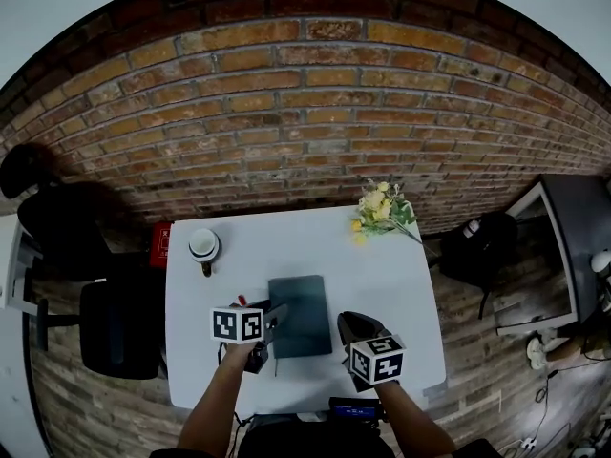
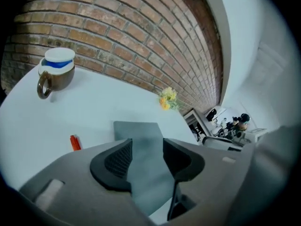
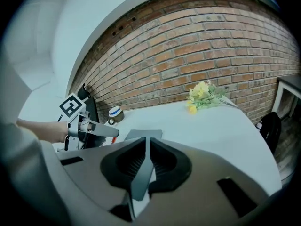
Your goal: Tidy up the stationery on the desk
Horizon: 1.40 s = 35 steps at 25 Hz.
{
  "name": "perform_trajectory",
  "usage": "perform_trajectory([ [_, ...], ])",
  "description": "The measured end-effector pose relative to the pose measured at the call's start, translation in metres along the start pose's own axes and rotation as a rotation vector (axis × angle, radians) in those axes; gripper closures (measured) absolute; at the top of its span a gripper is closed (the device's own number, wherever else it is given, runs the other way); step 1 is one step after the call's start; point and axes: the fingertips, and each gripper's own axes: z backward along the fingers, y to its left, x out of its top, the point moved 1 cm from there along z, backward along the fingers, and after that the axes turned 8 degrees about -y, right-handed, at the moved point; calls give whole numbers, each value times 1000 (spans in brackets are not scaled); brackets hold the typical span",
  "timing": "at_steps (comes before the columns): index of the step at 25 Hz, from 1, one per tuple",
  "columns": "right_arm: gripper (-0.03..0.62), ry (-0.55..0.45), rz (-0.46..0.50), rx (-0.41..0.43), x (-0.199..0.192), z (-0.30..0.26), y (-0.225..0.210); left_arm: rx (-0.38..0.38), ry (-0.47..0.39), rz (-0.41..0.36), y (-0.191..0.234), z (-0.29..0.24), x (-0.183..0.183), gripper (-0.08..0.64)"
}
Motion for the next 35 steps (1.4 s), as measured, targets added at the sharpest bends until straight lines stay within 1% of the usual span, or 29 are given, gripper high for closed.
perform_trajectory([
  [3, 555, -12, 20, 18, 5, 3, 2, -83, -117, -40, -21, 17, 10, 362],
  [4, 559, -14, 28, 25, 7, 4, 2, -101, -155, -49, -26, 23, 13, 383],
  [5, 563, -17, 39, 32, 8, 6, 3, -113, -193, -54, -31, 30, 15, 443],
  [6, 569, -19, 53, 40, 10, 8, 4, -122, -230, -55, -36, 36, 18, 485],
  [9, 580, -26, 100, 68, 15, 13, 10, -150, -316, -71, -53, 53, 24, 524],
  [14, 583, -38, 149, 130, 17, 26, 21, -188, -366, -187, -82, 72, 13, 548],
  [17, 583, -40, 159, 155, 15, 34, 25, -195, -369, -218, -92, 77, 0, 548],
  [22, 583, -47, 184, 183, 15, 46, 29, -175, -384, -219, -99, 84, -10, 549],
  [26, 583, -36, 218, 230, 14, 48, 39, -125, -422, -220, -95, 99, -12, 548],
  [31, 583, 12, 275, 283, 4, 29, 70, -45, -465, -200, -65, 133, -15, 548],
  [35, 582, 50, 329, 290, -3, 1, 102, 0, -488, -166, -28, 157, -17, 548],
])
